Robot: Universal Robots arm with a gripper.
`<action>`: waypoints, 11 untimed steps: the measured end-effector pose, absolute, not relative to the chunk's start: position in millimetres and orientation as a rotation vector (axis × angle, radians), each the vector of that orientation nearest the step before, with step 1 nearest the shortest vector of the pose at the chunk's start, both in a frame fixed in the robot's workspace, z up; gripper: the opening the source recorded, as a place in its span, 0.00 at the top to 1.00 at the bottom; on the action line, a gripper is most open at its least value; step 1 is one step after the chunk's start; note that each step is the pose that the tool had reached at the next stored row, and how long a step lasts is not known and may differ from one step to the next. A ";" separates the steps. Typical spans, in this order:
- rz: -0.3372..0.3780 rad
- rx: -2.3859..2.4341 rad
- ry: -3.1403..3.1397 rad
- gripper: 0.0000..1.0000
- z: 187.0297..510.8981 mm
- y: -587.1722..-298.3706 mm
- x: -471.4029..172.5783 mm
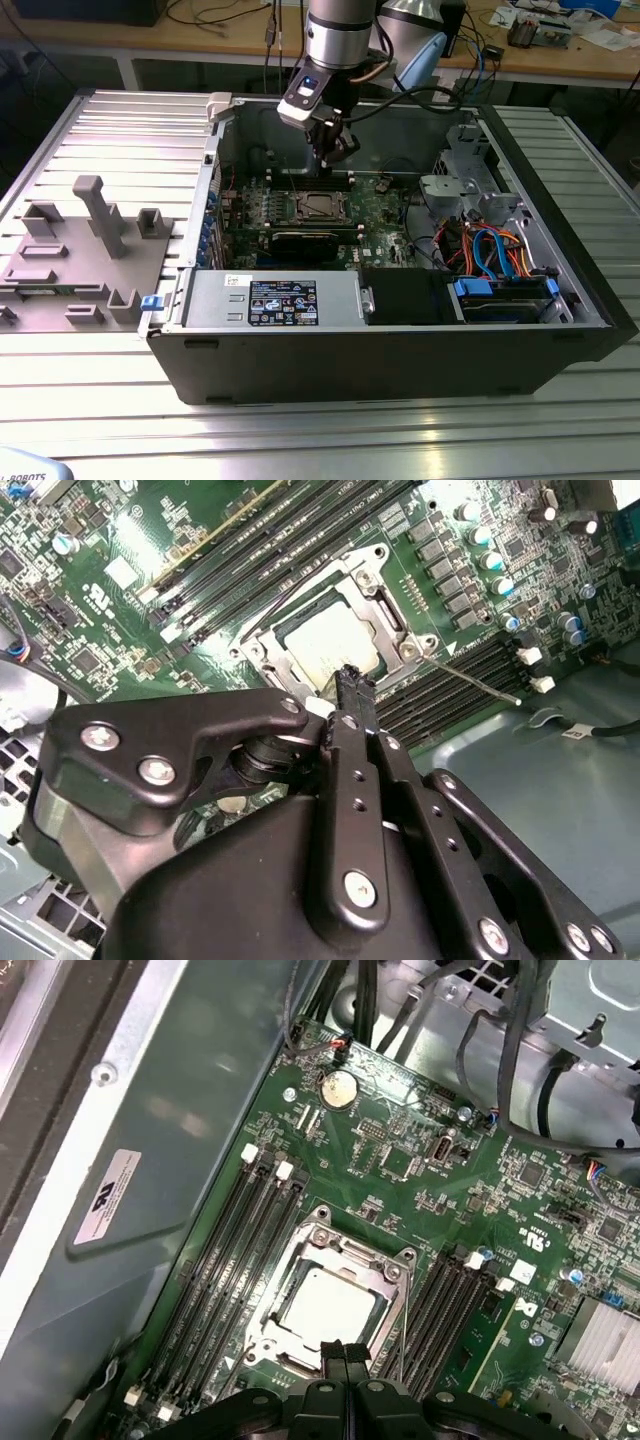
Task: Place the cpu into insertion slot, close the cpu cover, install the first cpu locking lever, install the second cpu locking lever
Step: 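Install the first cpu locking lever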
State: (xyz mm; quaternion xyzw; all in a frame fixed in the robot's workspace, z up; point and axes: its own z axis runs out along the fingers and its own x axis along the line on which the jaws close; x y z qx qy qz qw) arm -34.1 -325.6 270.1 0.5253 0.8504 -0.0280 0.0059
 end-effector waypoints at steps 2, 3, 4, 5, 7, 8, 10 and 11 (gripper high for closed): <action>-0.088 1.626 2.673 0.89 270.1 -325.6 -34.1; -0.088 1.618 2.677 0.89 270.1 -325.6 -34.1; -0.087 1.612 2.681 0.89 270.1 -325.6 -34.1; -0.087 1.606 2.684 0.89 270.1 -325.6 -34.1; -0.087 1.580 2.699 0.89 270.1 -325.6 -34.1; -0.087 1.567 2.706 0.89 270.1 -325.6 -34.1; -0.087 1.542 2.720 0.89 270.1 -325.6 -34.1; -0.087 1.530 2.726 0.89 270.1 -325.6 -34.1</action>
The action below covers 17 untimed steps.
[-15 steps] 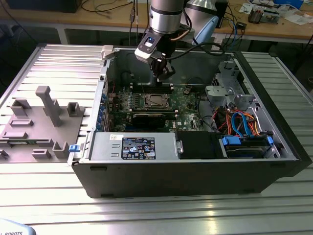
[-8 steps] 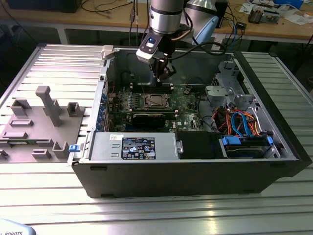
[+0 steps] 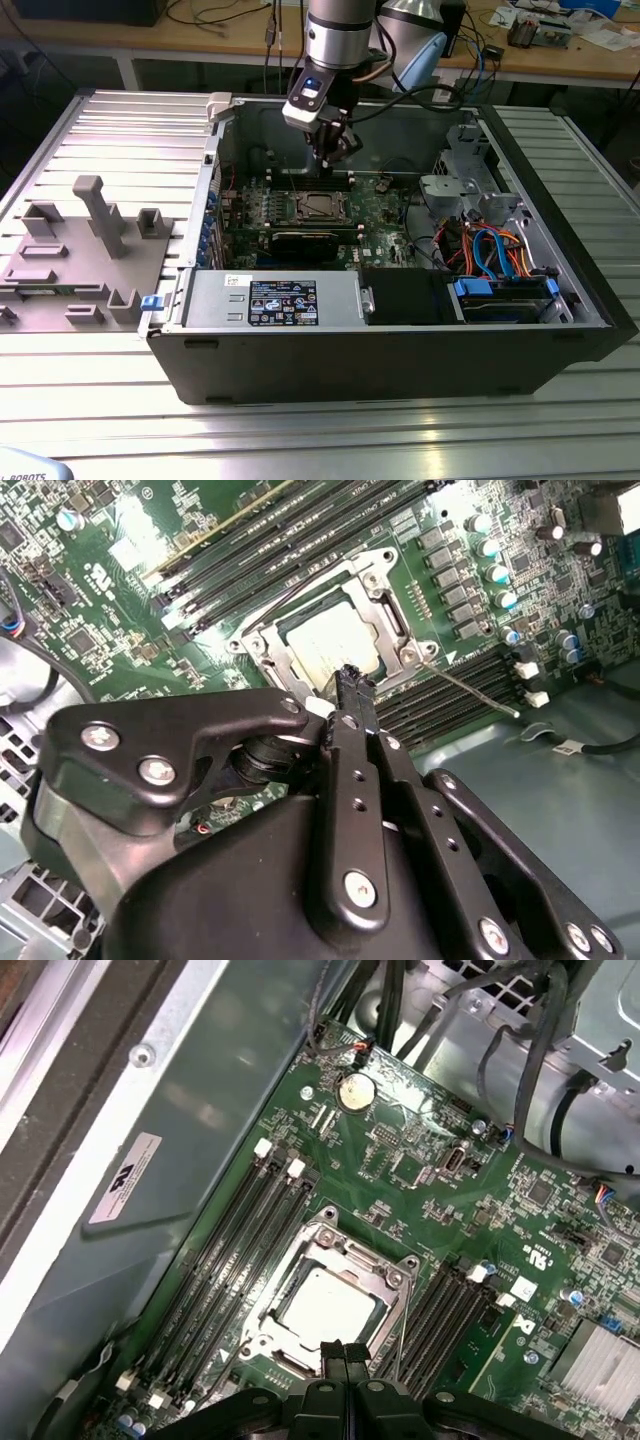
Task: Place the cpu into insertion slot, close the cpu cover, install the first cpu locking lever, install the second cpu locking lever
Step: 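Install the first cpu locking lever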
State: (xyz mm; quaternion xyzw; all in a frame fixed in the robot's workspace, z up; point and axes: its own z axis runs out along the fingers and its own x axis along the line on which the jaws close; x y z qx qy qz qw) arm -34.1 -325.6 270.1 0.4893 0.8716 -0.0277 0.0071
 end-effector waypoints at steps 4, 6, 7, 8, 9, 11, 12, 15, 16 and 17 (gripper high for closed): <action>-0.086 1.489 2.748 0.89 270.0 -325.6 -34.1; -0.086 1.477 2.754 0.89 270.0 -325.6 -34.1; -0.086 1.471 2.757 0.89 270.0 -325.6 -34.1; -0.086 1.466 2.760 0.89 270.1 -325.6 -34.1; -0.086 1.454 2.766 0.89 270.1 -325.6 -34.1; -0.086 1.432 2.777 0.89 270.1 -325.6 -34.1; -0.086 1.423 2.781 0.89 270.1 -325.6 -34.1; -0.085 1.382 2.801 0.89 270.1 -325.6 -34.1; -0.085 1.373 2.805 0.89 270.1 -325.6 -34.1; -0.085 1.365 2.809 0.89 270.1 -325.6 -34.1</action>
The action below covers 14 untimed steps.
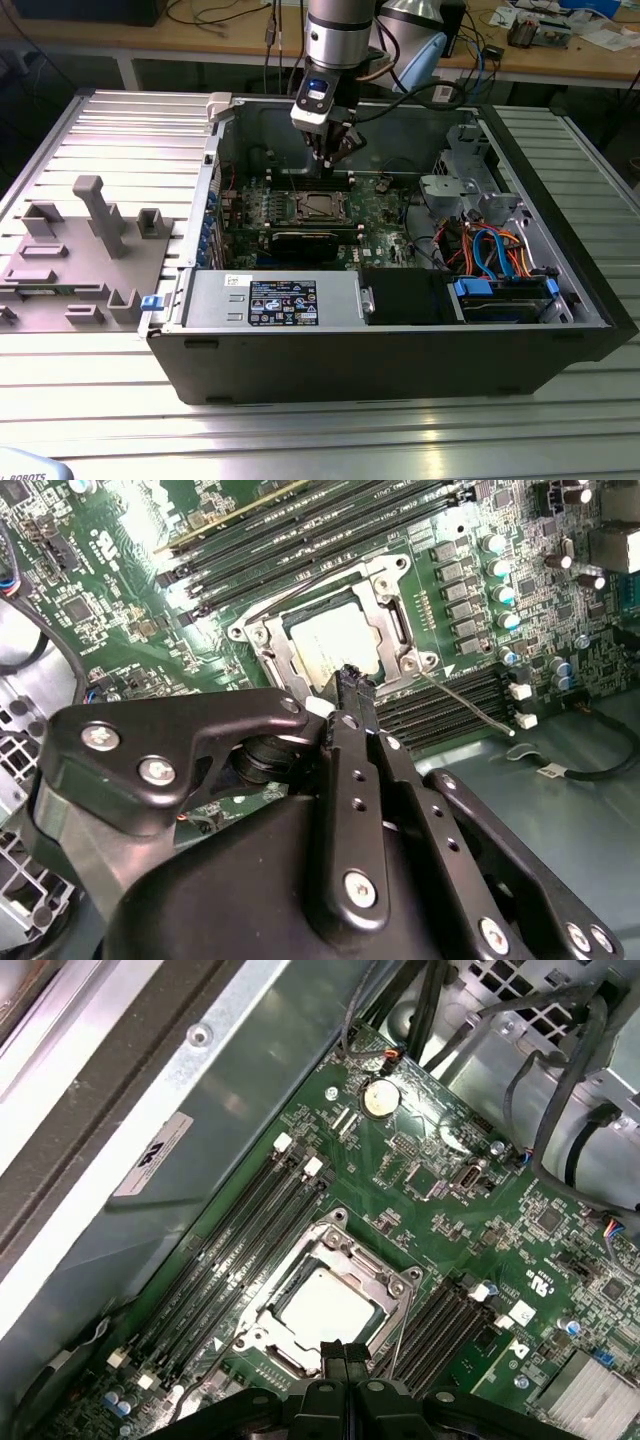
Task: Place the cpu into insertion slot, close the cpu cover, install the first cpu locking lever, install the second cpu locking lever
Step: 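Install the first cpu locking lever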
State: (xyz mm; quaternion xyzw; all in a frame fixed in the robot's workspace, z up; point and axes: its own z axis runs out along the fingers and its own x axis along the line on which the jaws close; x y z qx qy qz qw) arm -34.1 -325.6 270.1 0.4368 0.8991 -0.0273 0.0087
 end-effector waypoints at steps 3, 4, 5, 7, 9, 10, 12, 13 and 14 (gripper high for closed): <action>-0.085 1.339 2.821 0.89 270.1 -325.6 -34.1; -0.085 1.333 2.824 0.89 270.1 -325.6 -34.1; -0.085 1.326 2.827 0.89 270.1 -325.6 -34.1; -0.085 1.305 2.836 0.89 270.1 -325.6 -34.1; -0.084 1.282 2.846 0.89 270.1 -325.6 -34.1; -0.084 1.268 2.852 0.89 270.1 -325.6 -34.1; -0.084 1.249 2.860 0.89 270.0 -325.6 -34.0; -0.084 1.243 2.862 0.89 270.1 -325.6 -34.0; -0.084 1.236 2.865 0.89 270.1 -325.6 -34.0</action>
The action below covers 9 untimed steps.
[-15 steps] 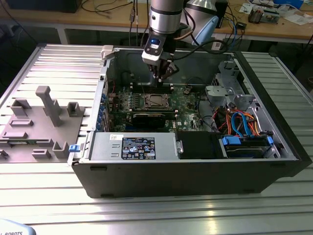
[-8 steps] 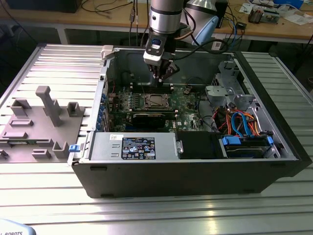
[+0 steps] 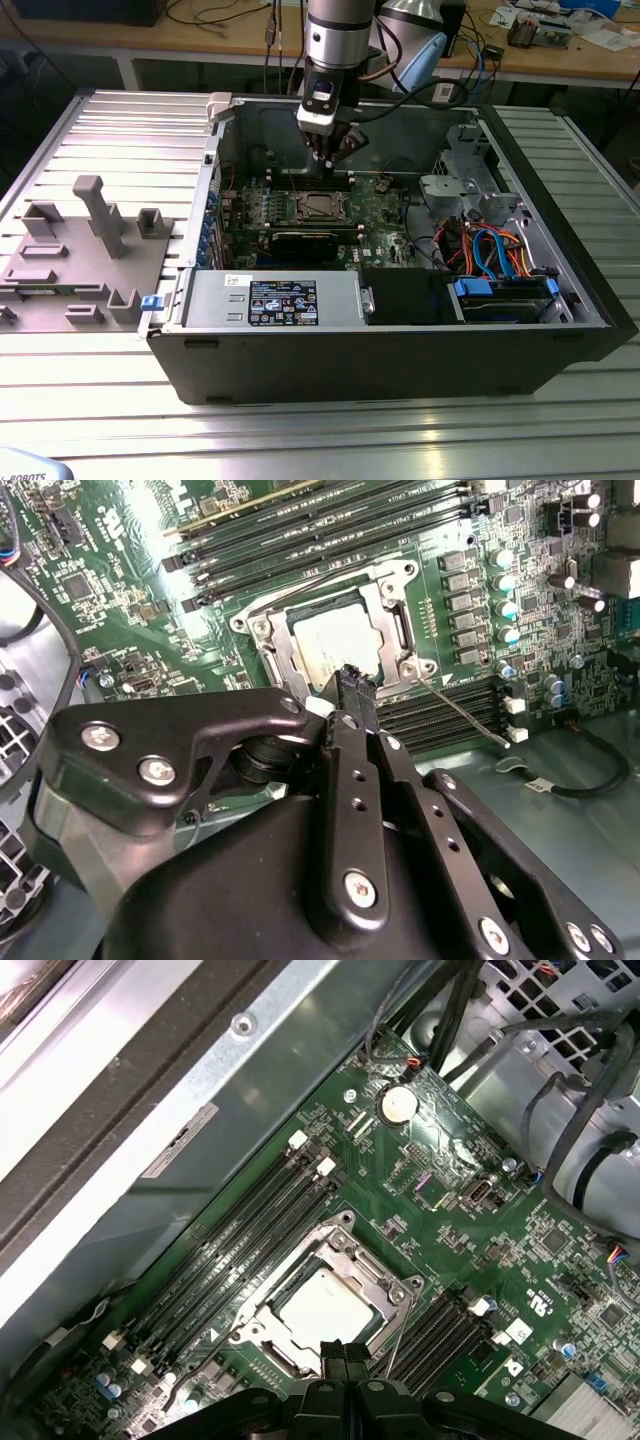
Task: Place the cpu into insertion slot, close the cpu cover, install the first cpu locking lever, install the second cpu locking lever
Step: 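Install the first cpu locking lever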
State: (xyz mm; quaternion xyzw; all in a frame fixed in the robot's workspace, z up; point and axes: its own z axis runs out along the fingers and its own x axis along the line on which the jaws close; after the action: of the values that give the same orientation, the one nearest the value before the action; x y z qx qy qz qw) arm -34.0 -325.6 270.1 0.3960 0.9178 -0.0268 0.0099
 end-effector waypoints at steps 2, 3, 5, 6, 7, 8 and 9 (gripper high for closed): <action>-0.084 1.220 2.872 0.89 270.1 -325.6 -34.0; -0.083 1.213 2.875 0.89 270.0 -325.6 -34.0; -0.083 1.189 2.884 0.89 270.1 -325.6 -34.0; -0.083 1.180 2.888 0.89 270.1 -325.6 -34.0; -0.083 1.172 2.891 0.89 270.1 -325.6 -34.0; -0.083 1.167 2.893 0.89 270.1 -325.6 -34.0; -0.083 1.159 2.896 0.89 270.1 -325.6 -34.0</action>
State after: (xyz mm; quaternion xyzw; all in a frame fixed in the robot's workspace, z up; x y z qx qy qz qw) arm -34.0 -325.6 270.1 0.3713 0.9281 -0.0266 0.0106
